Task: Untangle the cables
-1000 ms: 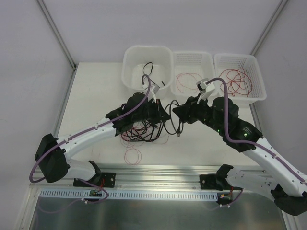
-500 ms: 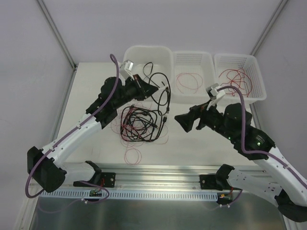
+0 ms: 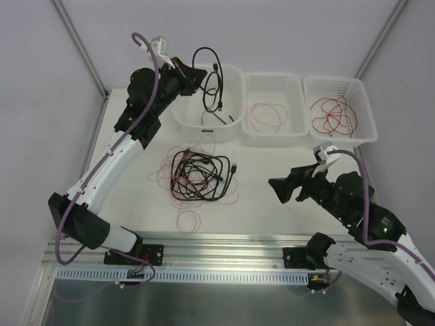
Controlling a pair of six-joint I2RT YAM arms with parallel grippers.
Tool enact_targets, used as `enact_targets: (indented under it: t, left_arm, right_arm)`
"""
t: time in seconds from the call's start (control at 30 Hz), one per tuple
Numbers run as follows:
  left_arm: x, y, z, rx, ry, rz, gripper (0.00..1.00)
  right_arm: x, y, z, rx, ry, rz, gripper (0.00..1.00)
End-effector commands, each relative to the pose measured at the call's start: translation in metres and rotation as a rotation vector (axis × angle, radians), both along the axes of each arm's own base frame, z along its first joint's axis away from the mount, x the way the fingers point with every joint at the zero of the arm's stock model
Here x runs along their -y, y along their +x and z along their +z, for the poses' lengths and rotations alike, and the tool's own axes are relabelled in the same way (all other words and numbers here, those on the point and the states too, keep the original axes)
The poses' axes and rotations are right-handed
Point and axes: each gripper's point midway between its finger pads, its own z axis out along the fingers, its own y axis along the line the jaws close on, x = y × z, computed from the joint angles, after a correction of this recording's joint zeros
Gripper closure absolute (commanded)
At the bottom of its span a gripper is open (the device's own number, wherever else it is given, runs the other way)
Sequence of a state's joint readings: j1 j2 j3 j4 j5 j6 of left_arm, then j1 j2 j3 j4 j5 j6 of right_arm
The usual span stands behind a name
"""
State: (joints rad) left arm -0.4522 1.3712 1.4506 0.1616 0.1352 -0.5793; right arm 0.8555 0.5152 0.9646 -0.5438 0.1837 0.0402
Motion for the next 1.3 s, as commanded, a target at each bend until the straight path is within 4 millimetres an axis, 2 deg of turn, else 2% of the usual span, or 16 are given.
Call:
enact_targets:
  t: [0.0, 0.17, 0.4, 0.5, 0.57, 0.67, 0.9, 0.93, 0.97, 1.03, 1.07, 1.1, 1.17, 1.2, 1.23, 1.27]
  left_arm:
    - [-0.01, 0.048, 0.001, 0.086, 0.117, 0.115, 1.0]
    - [-0.007, 0.098, -0.022, 0.08, 0.198, 0.148, 1.0]
    - [-0.002, 0.17, -0.138, -0.12, 0.259, 0.143, 0.98]
    - [0.006, 0.18, -0.169, -0.185, 0.247, 0.08, 0.76]
    - [0.006, 0.181, -0.176, -0.198, 0.252, 0.071, 0.58]
    - [-0.002, 0.179, -0.175, -0.187, 0.285, 0.087, 0.46]
    - [-0.034, 0.133, -0.111, -0.052, 0.366, 0.148, 0.06]
    - [-0.038, 0.124, -0.117, -0.066, 0.38, 0.151, 0.03]
    - [-0.045, 0.107, -0.095, -0.031, 0.374, 0.161, 0.01]
    - [-0.052, 0.085, -0.108, -0.079, 0.391, 0.154, 0.01]
    - [-0.058, 0.065, -0.089, -0.05, 0.375, 0.155, 0.01]
    - [-0.059, 0.05, -0.113, -0.107, 0.394, 0.128, 0.01]
    - [-0.068, 0.015, -0.103, -0.104, 0.357, 0.126, 0.01]
    - [-0.072, 0.002, -0.114, -0.138, 0.354, 0.121, 0.01]
    - [-0.074, -0.016, -0.149, -0.219, 0.366, 0.094, 0.01]
    - [-0.077, -0.038, -0.143, -0.21, 0.331, 0.082, 0.01]
  right_arm:
    - [0.008, -0.002, -0.022, -0.039, -0.049, -0.025, 0.03]
    - [0.011, -0.005, -0.037, -0.065, -0.06, -0.029, 0.03]
    - [0.015, -0.008, -0.047, -0.086, -0.081, -0.034, 0.03]
    - [0.017, -0.008, -0.052, -0.099, -0.097, -0.04, 0.03]
    - [0.019, -0.007, -0.055, -0.106, -0.117, -0.049, 0.03]
    - [0.019, -0.006, -0.057, -0.108, -0.129, -0.049, 0.03]
    - [0.003, 0.002, -0.069, -0.159, -0.2, -0.018, 0.03]
    - [0.0, 0.003, -0.07, -0.161, -0.204, -0.013, 0.03]
    - [-0.003, 0.004, -0.071, -0.169, -0.208, -0.007, 0.03]
    - [-0.011, 0.009, -0.079, -0.196, -0.226, 0.0, 0.03]
    - [-0.015, 0.011, -0.081, -0.205, -0.232, 0.003, 0.03]
    - [-0.02, 0.015, -0.085, -0.22, -0.24, 0.001, 0.03]
    - [-0.027, 0.02, -0.09, -0.239, -0.245, -0.003, 0.02]
    - [-0.031, 0.025, -0.089, -0.237, -0.233, -0.009, 0.02]
    - [-0.037, 0.028, -0.096, -0.259, -0.248, -0.007, 0.01]
    - [-0.041, 0.031, -0.098, -0.263, -0.247, -0.004, 0.01]
